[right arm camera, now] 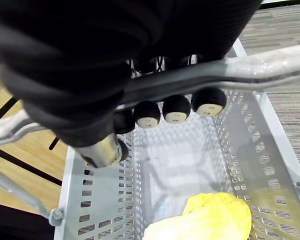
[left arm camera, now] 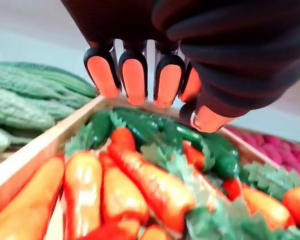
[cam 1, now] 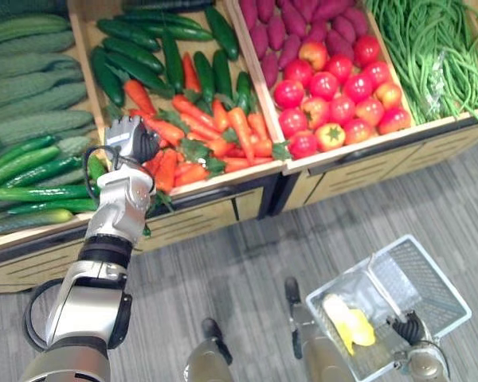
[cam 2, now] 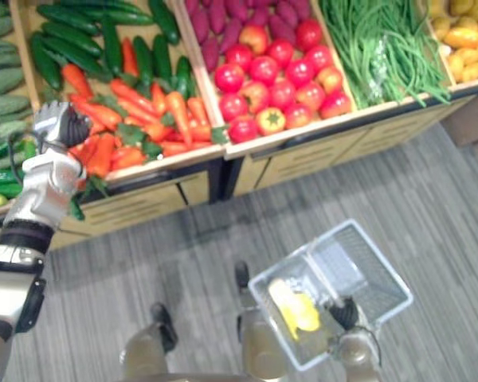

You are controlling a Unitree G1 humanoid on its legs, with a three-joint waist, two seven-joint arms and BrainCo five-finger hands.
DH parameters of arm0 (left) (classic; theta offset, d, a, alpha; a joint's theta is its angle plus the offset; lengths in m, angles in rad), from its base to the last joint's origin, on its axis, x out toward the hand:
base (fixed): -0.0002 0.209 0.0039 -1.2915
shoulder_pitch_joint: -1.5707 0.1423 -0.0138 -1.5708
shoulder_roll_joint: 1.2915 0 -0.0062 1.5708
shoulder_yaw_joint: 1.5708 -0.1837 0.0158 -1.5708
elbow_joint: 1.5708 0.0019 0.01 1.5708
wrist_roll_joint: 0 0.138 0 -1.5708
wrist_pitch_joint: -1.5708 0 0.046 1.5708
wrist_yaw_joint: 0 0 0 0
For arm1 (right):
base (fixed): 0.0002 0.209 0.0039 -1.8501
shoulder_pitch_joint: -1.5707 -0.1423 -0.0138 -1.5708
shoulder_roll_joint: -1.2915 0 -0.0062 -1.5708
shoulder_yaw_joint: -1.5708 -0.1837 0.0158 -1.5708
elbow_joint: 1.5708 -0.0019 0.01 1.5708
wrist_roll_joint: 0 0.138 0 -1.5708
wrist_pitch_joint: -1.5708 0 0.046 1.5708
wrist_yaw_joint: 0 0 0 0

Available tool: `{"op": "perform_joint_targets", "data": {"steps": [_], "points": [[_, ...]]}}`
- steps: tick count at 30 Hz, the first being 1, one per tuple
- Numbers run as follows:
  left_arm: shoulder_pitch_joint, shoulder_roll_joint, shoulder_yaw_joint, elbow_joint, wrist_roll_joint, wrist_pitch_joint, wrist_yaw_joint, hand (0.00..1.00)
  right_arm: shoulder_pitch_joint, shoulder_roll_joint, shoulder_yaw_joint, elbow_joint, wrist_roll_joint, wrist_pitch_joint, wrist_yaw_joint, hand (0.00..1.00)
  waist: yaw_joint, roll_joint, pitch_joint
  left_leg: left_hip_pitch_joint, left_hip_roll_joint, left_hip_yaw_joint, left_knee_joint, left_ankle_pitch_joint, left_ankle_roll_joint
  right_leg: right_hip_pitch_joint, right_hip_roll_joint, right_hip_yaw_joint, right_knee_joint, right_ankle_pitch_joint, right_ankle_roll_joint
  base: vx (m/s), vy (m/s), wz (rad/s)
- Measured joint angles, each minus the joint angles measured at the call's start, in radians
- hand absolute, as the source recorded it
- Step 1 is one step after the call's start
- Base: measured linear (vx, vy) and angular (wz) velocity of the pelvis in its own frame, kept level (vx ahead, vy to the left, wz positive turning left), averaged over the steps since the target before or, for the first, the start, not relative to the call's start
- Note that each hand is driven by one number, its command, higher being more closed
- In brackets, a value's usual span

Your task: Pick vegetable in the basket

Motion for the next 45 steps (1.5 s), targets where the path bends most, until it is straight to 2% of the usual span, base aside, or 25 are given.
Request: {"op": "perform_joint_targets", "data": {"steps": [4, 5, 9, 15, 17, 21, 28, 35, 45], "points": [[0.000, 0.013, 0.001, -0.059, 0.000, -0.001, 0.015, 1.00, 0.003, 0.017, -0.030, 0.017, 0.000, 0.002, 0.001, 1.00, -0.004, 0.004, -0.005, 0.004, -0.012, -0.019, -0.010, 0.010, 0.002, 0.014, -0.009, -0.014, -0.001, 0.000, 0.000, -0.03, -0.023, 0.12], [0.000, 0.019, 0.001, -0.068, 0.000, -0.001, 0.016, 0.00, 0.005, 0.018, -0.030, 0.019, 0.000, 0.002, 0.001, 1.00, -0.005, 0.004, -0.005, 0.006, -0.015, -0.020, -0.015, 0.014, 0.002, 0.014, -0.011, -0.015, -0.001, 0.000, -0.001, -0.04, -0.033, 0.12], [0.004, 0.038, 0.005, -0.076, 0.000, -0.001, 0.017, 0.00, 0.005, 0.018, -0.038, 0.053, 0.000, 0.002, 0.007, 1.00, -0.003, 0.004, -0.006, 0.034, -0.023, -0.020, -0.039, 0.025, -0.003, 0.031, -0.012, -0.016, -0.001, -0.004, -0.006, -0.02, -0.033, 0.02], [0.117, 0.033, 0.080, -0.225, -0.005, -0.002, -0.002, 0.00, 0.006, 0.033, -0.078, 0.057, 0.000, 0.012, 0.014, 1.00, -0.007, 0.007, -0.015, 0.057, -0.036, -0.020, -0.072, 0.042, -0.002, 0.042, -0.016, -0.019, -0.001, -0.012, -0.016, 0.00, -0.011, 0.00], [0.179, 0.001, 0.134, -0.287, -0.005, 0.013, -0.030, 0.00, 0.006, 0.049, -0.109, 0.062, -0.001, 0.020, 0.016, 1.00, -0.005, 0.008, -0.022, 0.067, -0.044, -0.020, -0.091, 0.050, -0.001, 0.044, -0.018, -0.020, -0.001, -0.012, -0.016, 0.02, -0.012, 0.04], [0.310, -0.100, 0.243, -0.352, -0.027, 0.072, -0.072, 0.00, 0.005, 0.062, -0.156, 0.084, -0.002, 0.042, 0.032, 1.00, -0.004, 0.009, -0.029, 0.098, -0.061, -0.022, -0.125, 0.066, 0.000, 0.067, -0.026, -0.027, -0.011, -0.013, -0.016, 0.02, -0.007, 0.05], [0.523, -0.231, 0.354, -0.506, -0.034, 0.118, -0.113, 0.00, 0.006, 0.067, -0.192, 0.085, -0.039, 0.057, 0.057, 1.00, 0.002, 0.011, -0.036, 0.123, -0.083, -0.019, -0.168, 0.072, -0.002, 0.076, -0.034, -0.021, -0.015, -0.021, -0.007, -0.01, -0.001, 0.01], [0.591, -0.293, 0.363, -0.551, -0.030, 0.139, -0.141, 0.00, 0.014, 0.067, -0.195, 0.086, -0.042, 0.061, 0.066, 1.00, 0.015, 0.020, -0.056, 0.147, -0.091, -0.020, -0.190, 0.083, 0.005, 0.089, -0.036, -0.021, -0.014, -0.027, -0.002, 0.00, 0.000, 0.00], [0.623, -0.320, 0.360, -0.551, -0.023, 0.141, -0.152, 0.00, 0.015, 0.067, -0.194, 0.085, -0.062, 0.061, 0.078, 1.00, 0.018, 0.020, -0.060, 0.167, -0.107, -0.016, -0.227, 0.094, 0.002, 0.091, -0.046, -0.020, -0.012, -0.033, 0.005, 0.00, 0.000, 0.01]]}}
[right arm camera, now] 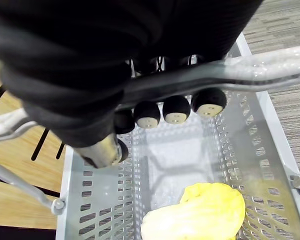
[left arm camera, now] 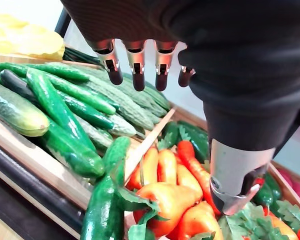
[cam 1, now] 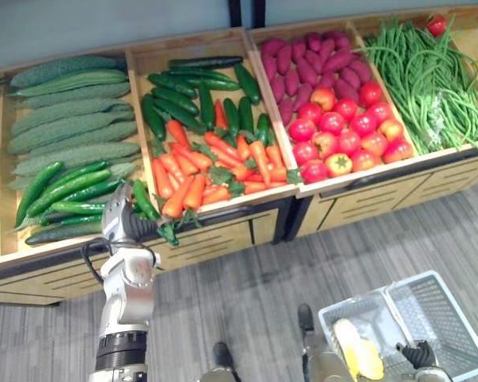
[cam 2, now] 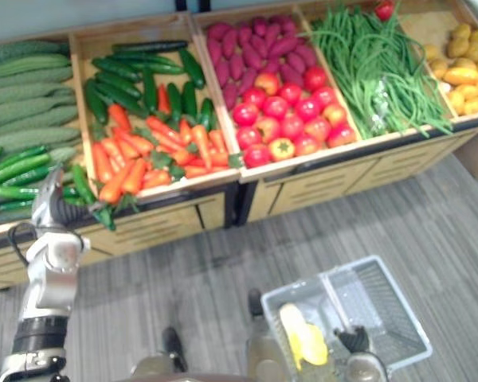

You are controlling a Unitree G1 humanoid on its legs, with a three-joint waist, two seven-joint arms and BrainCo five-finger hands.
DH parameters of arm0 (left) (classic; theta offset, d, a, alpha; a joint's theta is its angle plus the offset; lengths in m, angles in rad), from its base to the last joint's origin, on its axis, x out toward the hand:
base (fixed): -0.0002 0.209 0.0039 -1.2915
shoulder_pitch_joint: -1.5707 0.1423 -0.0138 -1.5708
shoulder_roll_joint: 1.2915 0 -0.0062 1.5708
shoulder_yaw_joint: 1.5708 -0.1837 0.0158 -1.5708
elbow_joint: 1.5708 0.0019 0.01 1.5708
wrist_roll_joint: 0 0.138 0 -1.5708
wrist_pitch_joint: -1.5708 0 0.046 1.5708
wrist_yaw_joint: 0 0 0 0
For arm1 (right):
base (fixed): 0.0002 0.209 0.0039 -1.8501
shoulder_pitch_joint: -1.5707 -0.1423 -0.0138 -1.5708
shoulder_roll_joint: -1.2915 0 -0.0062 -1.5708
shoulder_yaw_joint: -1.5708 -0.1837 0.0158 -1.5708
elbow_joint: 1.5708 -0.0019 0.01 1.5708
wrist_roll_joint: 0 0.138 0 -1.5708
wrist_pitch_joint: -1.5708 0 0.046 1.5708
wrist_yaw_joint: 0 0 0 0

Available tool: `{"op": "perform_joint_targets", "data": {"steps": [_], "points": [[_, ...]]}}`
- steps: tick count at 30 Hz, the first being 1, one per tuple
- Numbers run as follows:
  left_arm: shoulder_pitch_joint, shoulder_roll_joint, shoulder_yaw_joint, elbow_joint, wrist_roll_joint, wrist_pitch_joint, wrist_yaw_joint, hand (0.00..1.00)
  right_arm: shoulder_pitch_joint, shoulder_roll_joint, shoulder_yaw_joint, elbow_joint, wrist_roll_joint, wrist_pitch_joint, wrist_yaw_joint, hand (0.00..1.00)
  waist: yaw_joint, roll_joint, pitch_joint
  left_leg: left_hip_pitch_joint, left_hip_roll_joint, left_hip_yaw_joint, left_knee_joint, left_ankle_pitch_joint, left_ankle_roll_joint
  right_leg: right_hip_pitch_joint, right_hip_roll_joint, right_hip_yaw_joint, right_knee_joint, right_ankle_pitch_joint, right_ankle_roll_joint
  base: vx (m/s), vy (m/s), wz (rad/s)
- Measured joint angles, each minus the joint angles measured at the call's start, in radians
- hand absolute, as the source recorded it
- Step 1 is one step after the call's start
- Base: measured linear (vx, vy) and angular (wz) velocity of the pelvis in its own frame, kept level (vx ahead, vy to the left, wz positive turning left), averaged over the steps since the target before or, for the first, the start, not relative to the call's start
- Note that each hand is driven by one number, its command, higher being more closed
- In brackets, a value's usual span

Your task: Pick vegetable in the basket

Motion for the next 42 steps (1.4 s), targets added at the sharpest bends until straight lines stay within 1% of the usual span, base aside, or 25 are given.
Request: {"op": "perform_joint_targets", "data": {"steps": [5, 7, 13, 21, 24, 26, 27, 29, 31, 34, 35, 42], "points": [[0.000, 0.000, -0.003, 0.007, 0.027, 0.012, -0.002, 0.00, 0.000, 0.000, 0.006, -0.018, -0.016, 0.000, 0.000, 1.00, 0.000, 0.000, -0.001, -0.009, 0.000, 0.007, -0.007, 0.001, 0.000, -0.016, 0.001, 0.005, 0.002, -0.001, 0.001, 0.01, -0.009, -0.02], [0.000, 0.000, -0.008, 0.019, 0.028, 0.013, -0.005, 0.00, 0.002, -0.001, 0.010, -0.029, -0.016, 0.000, 0.000, 1.00, 0.000, 0.000, -0.001, -0.009, 0.001, 0.009, -0.008, 0.004, 0.004, -0.018, 0.003, 0.006, 0.002, 0.003, -0.003, 0.01, -0.009, -0.02], [-0.019, 0.000, -0.010, 0.076, 0.028, 0.014, -0.005, 0.00, 0.005, -0.002, 0.013, -0.053, -0.015, 0.000, 0.001, 1.00, 0.003, 0.000, -0.001, -0.022, 0.009, 0.018, -0.006, 0.001, 0.000, -0.038, 0.008, 0.009, 0.010, 0.002, -0.002, 0.00, -0.012, -0.02], [-0.158, 0.008, -0.012, 0.264, 0.020, 0.018, 0.008, 0.00, 0.003, -0.011, 0.050, -0.084, -0.014, 0.000, -0.003, 1.00, 0.002, -0.003, 0.002, -0.068, 0.021, 0.025, 0.025, -0.007, -0.001, -0.080, 0.012, 0.020, 0.018, 0.002, -0.003, 0.01, -0.012, -0.03], [-0.219, 0.035, -0.019, 0.339, 0.019, 0.017, 0.026, 0.00, -0.008, -0.011, 0.059, -0.093, -0.014, -0.001, -0.006, 1.00, 0.002, -0.005, 0.020, -0.079, 0.028, 0.026, 0.039, -0.011, -0.002, -0.088, 0.014, 0.024, 0.019, 0.002, -0.003, 0.00, -0.004, -0.01], [-0.286, 0.077, -0.021, 0.420, 0.005, 0.017, 0.041, 0.00, -0.016, -0.012, 0.067, -0.094, -0.014, -0.002, -0.009, 1.00, 0.003, -0.006, 0.027, -0.087, 0.036, 0.031, 0.045, -0.014, -0.006, -0.100, 0.020, 0.028, 0.020, 0.003, -0.003, 0.00, -0.018, -0.08], [-0.301, 0.086, -0.021, 0.440, -0.004, 0.017, 0.043, 1.00, -0.019, -0.013, 0.073, -0.094, -0.013, -0.003, -0.010, 1.00, 0.002, -0.007, 0.027, -0.091, 0.038, 0.033, 0.046, -0.015, -0.006, -0.103, 0.022, 0.028, 0.020, 0.003, -0.004, 0.02, -0.027, -0.06], [-0.365, 0.095, -0.020, 0.502, -0.013, 0.018, 0.069, 1.00, -0.027, -0.020, 0.092, -0.094, -0.007, -0.004, -0.015, 1.00, 0.002, -0.007, 0.044, -0.096, 0.043, 0.035, 0.060, -0.018, -0.006, -0.104, 0.024, 0.030, 0.020, 0.003, -0.004, 0.01, -0.011, -0.02], [-0.388, 0.112, -0.020, 0.524, -0.013, 0.018, 0.089, 1.00, -0.029, -0.021, 0.097, -0.094, -0.007, -0.005, -0.019, 1.00, 0.003, -0.007, 0.046, -0.096, 0.045, 0.040, 0.062, -0.022, -0.006, -0.104, 0.025, 0.031, 0.020, 0.003, -0.004, 0.02, -0.007, -0.04], [-0.404, 0.137, -0.020, 0.530, -0.013, 0.018, 0.092, 1.00, -0.029, -0.023, 0.106, -0.094, -0.005, -0.008, -0.023, 1.00, 0.003, -0.010, 0.047, -0.095, 0.044, 0.046, 0.065, -0.026, -0.006, -0.103, 0.024, 0.033, 0.019, 0.003, -0.004, 0.01, -0.002, -0.01], [-0.421, 0.151, -0.021, 0.554, -0.013, 0.017, 0.092, 1.00, -0.029, -0.023, 0.110, -0.094, -0.004, -0.009, -0.024, 1.00, 0.003, -0.012, 0.048, -0.095, 0.044, 0.046, 0.071, -0.030, -0.005, -0.101, 0.022, 0.033, 0.019, 0.003, -0.004, 0.00, 0.000, 0.00], [-0.430, 0.166, -0.022, 0.594, -0.013, 0.017, 0.095, 1.00, -0.029, -0.024, 0.123, -0.084, -0.005, -0.014, -0.026, 1.00, 0.003, -0.016, 0.051, -0.079, 0.043, 0.049, 0.096, -0.054, -0.003, -0.078, 0.019, 0.045, 0.016, 0.003, -0.004, 0.00, 0.001, -0.04]]}}
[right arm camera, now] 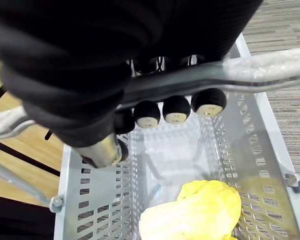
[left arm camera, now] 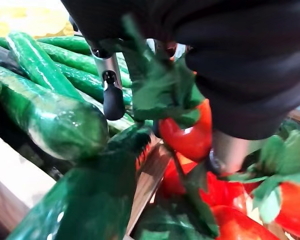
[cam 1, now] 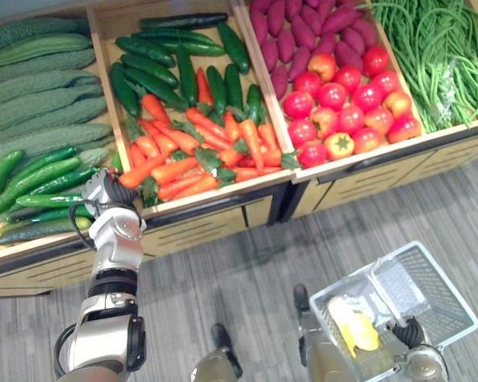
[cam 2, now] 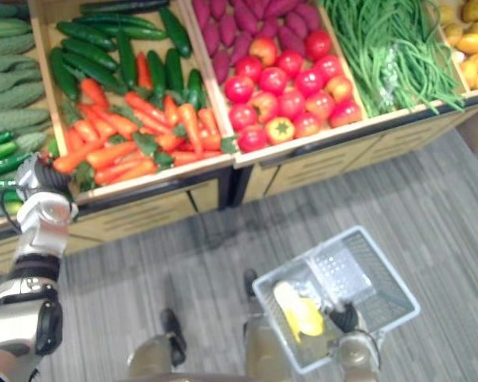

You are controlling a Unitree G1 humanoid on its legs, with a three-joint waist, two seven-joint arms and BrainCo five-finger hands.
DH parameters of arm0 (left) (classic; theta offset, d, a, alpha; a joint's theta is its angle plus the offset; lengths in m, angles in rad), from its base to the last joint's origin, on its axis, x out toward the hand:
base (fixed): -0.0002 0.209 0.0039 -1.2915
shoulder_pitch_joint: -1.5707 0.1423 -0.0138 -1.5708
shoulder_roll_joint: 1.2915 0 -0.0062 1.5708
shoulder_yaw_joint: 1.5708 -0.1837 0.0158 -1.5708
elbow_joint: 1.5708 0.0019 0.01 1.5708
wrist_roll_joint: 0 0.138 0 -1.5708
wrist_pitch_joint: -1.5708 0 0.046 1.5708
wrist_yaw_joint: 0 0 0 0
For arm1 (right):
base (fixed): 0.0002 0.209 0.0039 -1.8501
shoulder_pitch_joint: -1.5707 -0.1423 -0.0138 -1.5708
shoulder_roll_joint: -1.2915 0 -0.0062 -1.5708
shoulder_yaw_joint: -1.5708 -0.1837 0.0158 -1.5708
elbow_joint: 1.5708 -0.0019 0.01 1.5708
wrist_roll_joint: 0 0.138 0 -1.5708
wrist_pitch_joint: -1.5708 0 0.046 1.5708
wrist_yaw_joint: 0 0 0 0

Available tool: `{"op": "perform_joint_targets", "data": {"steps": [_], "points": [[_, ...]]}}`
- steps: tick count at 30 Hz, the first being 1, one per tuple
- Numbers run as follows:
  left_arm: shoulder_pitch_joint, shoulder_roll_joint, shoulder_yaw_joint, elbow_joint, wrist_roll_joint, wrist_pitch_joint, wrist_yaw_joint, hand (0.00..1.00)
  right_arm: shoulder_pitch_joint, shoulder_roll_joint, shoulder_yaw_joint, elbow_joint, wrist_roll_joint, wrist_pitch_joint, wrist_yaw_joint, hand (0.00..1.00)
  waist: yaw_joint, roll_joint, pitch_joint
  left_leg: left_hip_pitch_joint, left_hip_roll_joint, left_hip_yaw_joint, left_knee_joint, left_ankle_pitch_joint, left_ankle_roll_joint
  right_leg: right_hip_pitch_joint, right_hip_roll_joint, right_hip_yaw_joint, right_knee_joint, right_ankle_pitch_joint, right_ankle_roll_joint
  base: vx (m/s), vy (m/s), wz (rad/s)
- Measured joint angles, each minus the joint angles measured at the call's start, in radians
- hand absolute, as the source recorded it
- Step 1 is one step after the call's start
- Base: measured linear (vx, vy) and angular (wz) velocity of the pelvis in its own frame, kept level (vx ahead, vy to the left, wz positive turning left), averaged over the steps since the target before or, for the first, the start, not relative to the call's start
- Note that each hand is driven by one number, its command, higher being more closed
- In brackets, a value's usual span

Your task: Pick vegetable in the basket

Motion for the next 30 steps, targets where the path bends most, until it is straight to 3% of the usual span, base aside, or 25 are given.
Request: {"op": "perform_joint_targets", "data": {"steps": [14, 20, 30], "points": [[0.008, 0.035, -0.040, 0.009, 0.000, -0.006, -0.021, 1.00, -0.002, -0.001, 0.004, 0.055, -0.002, -0.008, 0.002, 1.00, -0.005, -0.001, 0.004, 0.041, -0.007, -0.008, -0.002, -0.005, 0.001, 0.044, -0.005, -0.021, -0.001, -0.006, -0.007, 0.00, -0.006, 0.02], [0.045, 0.035, -0.047, -0.197, 0.003, -0.012, -0.041, 1.00, -0.002, -0.001, -0.007, 0.069, -0.005, -0.008, 0.004, 1.00, -0.008, 0.014, -0.004, 0.054, -0.011, -0.033, -0.007, -0.002, 0.003, 0.069, -0.006, -0.049, 0.000, -0.013, -0.018, 0.00, -0.017, 0.10], [0.144, 0.035, -0.018, -0.254, 0.008, -0.009, -0.046, 1.00, 0.001, -0.001, -0.042, 0.089, -0.012, -0.003, 0.015, 1.00, -0.020, 0.031, -0.030, 0.090, -0.024, -0.053, -0.067, 0.031, 0.003, 0.095, -0.005, -0.077, -0.001, -0.023, -0.033, -0.01, -0.019, 0.07]]}}
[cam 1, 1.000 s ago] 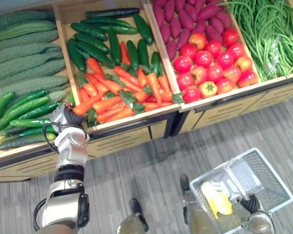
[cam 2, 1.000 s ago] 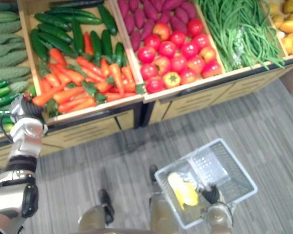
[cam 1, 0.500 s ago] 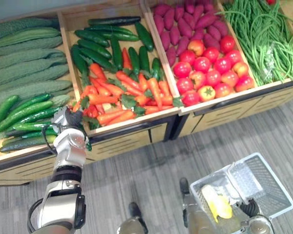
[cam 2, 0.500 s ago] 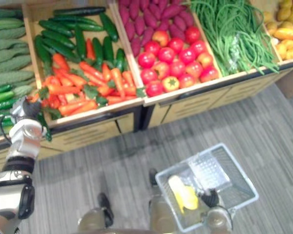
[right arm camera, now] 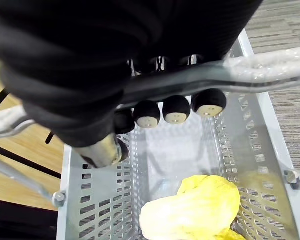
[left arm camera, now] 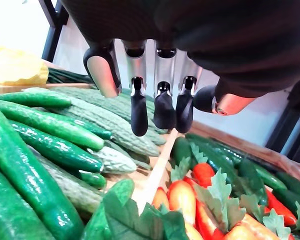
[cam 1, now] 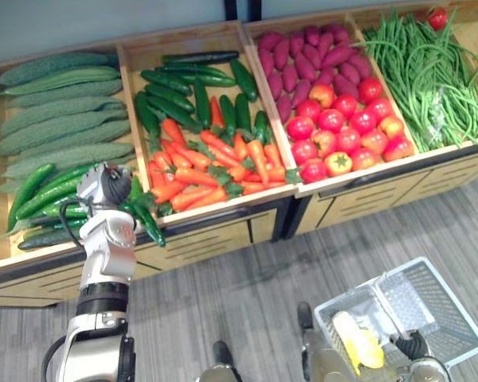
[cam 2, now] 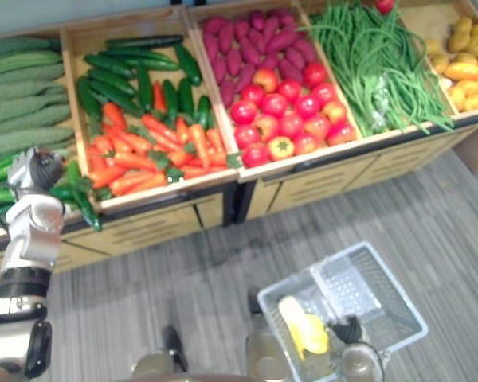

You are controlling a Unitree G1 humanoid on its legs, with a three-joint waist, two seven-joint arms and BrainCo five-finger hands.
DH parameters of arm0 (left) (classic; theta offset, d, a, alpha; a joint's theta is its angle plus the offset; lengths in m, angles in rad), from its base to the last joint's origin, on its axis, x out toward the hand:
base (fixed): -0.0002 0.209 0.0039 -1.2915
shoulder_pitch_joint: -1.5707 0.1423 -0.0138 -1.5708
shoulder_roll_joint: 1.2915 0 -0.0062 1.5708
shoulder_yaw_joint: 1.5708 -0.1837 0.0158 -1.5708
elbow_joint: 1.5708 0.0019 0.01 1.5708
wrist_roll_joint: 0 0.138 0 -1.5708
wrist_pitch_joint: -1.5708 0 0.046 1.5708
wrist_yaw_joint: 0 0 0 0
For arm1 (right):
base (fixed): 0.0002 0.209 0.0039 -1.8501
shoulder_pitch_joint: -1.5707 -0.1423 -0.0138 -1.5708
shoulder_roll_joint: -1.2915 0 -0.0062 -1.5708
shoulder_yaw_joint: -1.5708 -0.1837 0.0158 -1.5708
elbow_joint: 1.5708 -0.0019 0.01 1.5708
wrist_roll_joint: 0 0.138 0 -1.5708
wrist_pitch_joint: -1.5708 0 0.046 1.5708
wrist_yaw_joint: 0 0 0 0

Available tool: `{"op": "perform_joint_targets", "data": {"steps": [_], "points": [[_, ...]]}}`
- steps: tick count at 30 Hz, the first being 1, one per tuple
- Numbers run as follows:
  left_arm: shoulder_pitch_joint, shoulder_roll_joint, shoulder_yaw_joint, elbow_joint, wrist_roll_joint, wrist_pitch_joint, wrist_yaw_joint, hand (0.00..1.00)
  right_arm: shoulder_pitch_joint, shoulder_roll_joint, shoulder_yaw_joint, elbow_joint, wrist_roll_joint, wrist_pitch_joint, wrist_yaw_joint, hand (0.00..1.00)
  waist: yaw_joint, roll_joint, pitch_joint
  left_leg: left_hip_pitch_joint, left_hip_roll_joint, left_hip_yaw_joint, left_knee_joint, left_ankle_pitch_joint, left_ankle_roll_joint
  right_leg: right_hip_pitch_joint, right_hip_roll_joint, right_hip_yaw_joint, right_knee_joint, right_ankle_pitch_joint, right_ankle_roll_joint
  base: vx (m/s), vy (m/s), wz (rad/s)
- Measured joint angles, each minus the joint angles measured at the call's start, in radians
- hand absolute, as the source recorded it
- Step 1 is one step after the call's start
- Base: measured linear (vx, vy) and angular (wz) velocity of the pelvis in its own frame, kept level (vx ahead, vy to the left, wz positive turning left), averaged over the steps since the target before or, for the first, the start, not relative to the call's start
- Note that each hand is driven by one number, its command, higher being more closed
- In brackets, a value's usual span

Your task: Pick vegetable in the basket

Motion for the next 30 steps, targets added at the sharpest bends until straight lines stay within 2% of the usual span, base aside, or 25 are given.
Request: {"op": "perform_joint_targets", "data": {"steps": [2, 3, 13, 17, 23, 30], "points": [[0.019, 0.000, 0.011, -0.019, 0.005, 0.000, -0.001, 1.00, 0.000, 0.000, -0.001, 0.000, -0.001, 0.000, 0.005, 1.00, -0.004, 0.001, -0.007, 0.005, -0.001, 0.000, -0.013, 0.006, -0.001, 0.000, 0.002, -0.002, -0.001, 0.000, 0.000, 0.00, 0.000, 0.00], [0.023, 0.000, 0.019, -0.027, 0.005, 0.000, -0.001, 0.00, 0.000, 0.000, -0.003, 0.000, -0.001, 0.000, 0.006, 1.00, -0.005, 0.003, -0.009, 0.006, 0.000, 0.001, -0.015, 0.006, -0.001, 0.001, 0.003, -0.001, -0.002, 0.000, 0.000, 0.00, 0.000, 0.00], [0.046, -0.002, 0.027, -0.057, 0.033, -0.001, -0.030, 0.00, 0.007, 0.000, -0.024, 0.000, 0.000, 0.000, 0.012, 1.00, -0.009, 0.015, -0.020, 0.019, -0.007, 0.006, -0.043, 0.015, 0.000, 0.003, 0.002, 0.001, -0.012, 0.000, 0.000, 0.00, 0.000, 0.00], [0.053, -0.001, -0.010, -0.046, 0.035, -0.005, -0.036, 0.00, 0.007, 0.000, -0.025, -0.001, 0.000, 0.000, 0.012, 1.00, -0.007, 0.015, -0.020, 0.019, -0.008, 0.010, -0.043, 0.015, 0.000, 0.002, 0.002, 0.004, -0.015, 0.001, 0.000, 0.00, 0.000, 0.00], [0.051, 0.000, -0.084, 0.029, 0.035, -0.042, -0.057, 0.00, 0.007, -0.001, -0.023, -0.008, 0.001, 0.000, 0.011, 1.00, -0.008, 0.018, -0.022, 0.019, -0.007, 0.034, -0.043, 0.013, -0.003, -0.013, 0.006, 0.026, -0.014, 0.001, 0.000, 0.01, -0.015, -0.11], [-0.007, 0.000, -0.139, 0.135, 0.035, -0.077, -0.085, 0.00, 0.018, -0.008, -0.012, -0.052, 0.002, 0.006, 0.011, 1.00, -0.006, 0.036, -0.030, -0.008, 0.008, 0.068, -0.025, 0.000, -0.012, -0.057, 0.017, 0.059, -0.006, 0.003, 0.002, 0.01, -0.024, -0.14]]}}
